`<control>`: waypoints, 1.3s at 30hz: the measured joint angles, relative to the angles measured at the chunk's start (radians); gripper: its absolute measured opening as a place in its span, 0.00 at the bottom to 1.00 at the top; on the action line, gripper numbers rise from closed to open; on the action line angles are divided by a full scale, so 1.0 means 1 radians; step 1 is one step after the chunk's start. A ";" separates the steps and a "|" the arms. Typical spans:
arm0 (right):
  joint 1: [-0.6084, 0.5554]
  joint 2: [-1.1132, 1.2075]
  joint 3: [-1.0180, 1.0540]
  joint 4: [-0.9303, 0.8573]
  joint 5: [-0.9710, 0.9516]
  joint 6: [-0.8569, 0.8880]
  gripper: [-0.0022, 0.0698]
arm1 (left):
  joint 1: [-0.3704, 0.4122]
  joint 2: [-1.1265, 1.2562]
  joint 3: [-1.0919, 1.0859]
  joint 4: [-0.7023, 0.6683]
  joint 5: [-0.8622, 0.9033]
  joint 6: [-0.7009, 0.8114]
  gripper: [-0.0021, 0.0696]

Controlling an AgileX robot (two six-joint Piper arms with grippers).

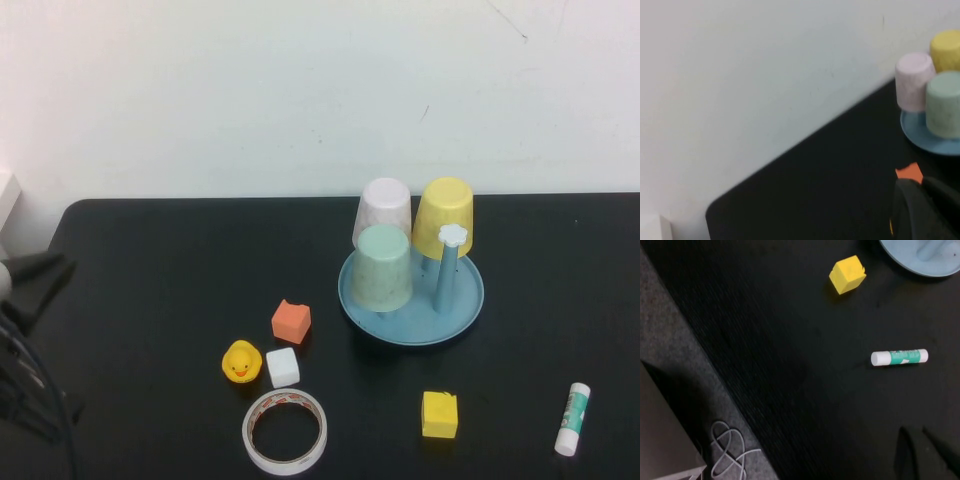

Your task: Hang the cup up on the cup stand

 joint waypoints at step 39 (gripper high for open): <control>0.000 0.000 0.000 0.000 0.002 0.003 0.03 | 0.489 -0.697 0.691 -0.280 -0.022 -0.212 0.03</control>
